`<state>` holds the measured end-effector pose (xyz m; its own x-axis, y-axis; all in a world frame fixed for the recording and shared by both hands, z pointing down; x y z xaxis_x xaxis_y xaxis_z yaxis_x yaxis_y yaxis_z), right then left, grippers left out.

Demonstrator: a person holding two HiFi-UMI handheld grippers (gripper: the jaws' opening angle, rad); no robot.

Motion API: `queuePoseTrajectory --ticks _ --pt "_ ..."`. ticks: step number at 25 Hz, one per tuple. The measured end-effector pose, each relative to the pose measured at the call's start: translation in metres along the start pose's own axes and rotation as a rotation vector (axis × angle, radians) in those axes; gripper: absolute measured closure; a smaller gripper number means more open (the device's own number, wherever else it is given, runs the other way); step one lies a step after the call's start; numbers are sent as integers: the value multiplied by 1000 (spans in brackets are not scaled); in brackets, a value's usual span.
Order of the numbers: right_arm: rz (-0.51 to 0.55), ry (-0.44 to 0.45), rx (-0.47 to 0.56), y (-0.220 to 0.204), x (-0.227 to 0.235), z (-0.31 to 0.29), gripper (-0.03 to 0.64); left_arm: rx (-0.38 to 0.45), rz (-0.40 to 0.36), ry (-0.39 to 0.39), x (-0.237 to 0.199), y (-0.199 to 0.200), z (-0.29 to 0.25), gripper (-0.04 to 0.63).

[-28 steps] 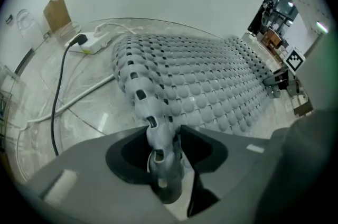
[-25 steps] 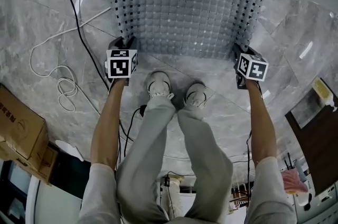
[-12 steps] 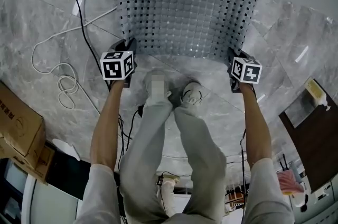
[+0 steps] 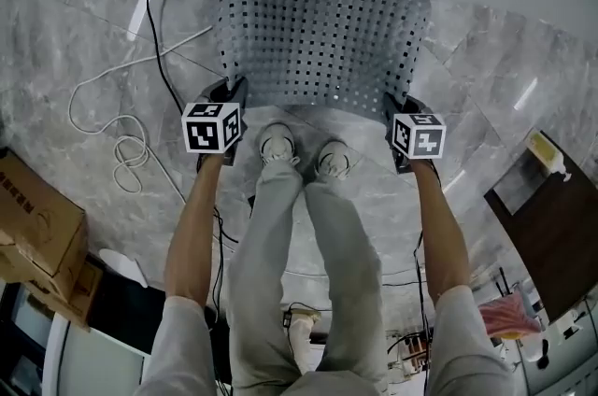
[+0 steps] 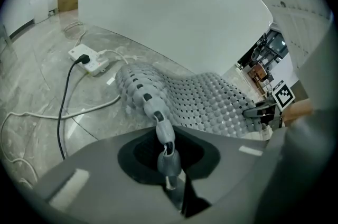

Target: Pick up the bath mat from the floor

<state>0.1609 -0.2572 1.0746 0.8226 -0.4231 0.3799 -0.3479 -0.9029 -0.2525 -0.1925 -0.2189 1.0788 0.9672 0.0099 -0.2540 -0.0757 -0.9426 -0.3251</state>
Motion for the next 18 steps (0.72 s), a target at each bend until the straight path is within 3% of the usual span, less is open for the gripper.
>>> queuePoseTrajectory --ticks 18 --pt "13 35 8 33 -85 113 563 9 48 -54 29 45 129 548"
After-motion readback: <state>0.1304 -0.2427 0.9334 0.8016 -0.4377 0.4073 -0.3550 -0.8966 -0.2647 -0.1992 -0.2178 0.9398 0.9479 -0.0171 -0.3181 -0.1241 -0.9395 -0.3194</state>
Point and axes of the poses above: the fingertips, and each gripper's own axes: z backward along the fingers, x to its right, y out of its top, the point moved 4 cm from there along z, backward along the fingers, and after that the axes turned 8 degrees about y, right-handed, at the moved point
